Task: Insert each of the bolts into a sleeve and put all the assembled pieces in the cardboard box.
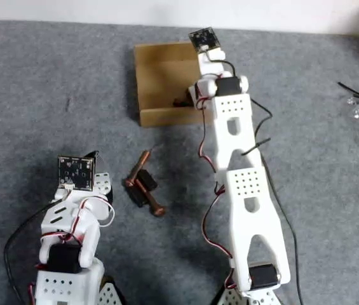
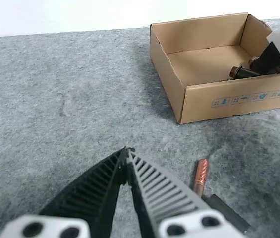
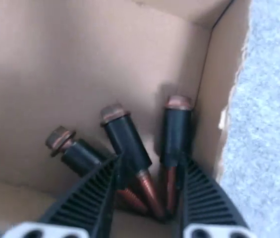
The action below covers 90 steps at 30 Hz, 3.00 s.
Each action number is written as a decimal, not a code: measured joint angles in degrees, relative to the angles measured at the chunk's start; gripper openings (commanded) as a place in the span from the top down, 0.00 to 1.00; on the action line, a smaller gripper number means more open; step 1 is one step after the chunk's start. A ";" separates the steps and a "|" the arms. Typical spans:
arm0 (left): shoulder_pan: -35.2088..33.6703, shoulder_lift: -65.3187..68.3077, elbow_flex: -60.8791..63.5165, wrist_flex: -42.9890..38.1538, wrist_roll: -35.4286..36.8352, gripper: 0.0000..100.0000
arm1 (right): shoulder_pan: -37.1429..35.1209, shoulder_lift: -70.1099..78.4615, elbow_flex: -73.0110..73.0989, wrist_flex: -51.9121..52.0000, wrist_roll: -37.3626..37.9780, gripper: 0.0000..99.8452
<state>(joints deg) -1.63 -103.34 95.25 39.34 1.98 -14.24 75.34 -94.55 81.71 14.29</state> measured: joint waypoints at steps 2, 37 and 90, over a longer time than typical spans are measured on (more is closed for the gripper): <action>0.00 -0.09 0.18 0.00 -0.09 0.98 | 0.09 -1.93 0.00 1.85 0.00 0.86; 0.00 0.00 0.70 -3.69 -0.18 0.98 | -4.57 -41.14 -0.09 18.37 -3.25 0.86; -5.63 0.00 0.70 -3.87 -0.18 0.98 | -29.19 -93.01 130.20 -29.54 -3.78 0.86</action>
<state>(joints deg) -7.25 -103.34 95.96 35.47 1.80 -43.43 -17.67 35.65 52.18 10.51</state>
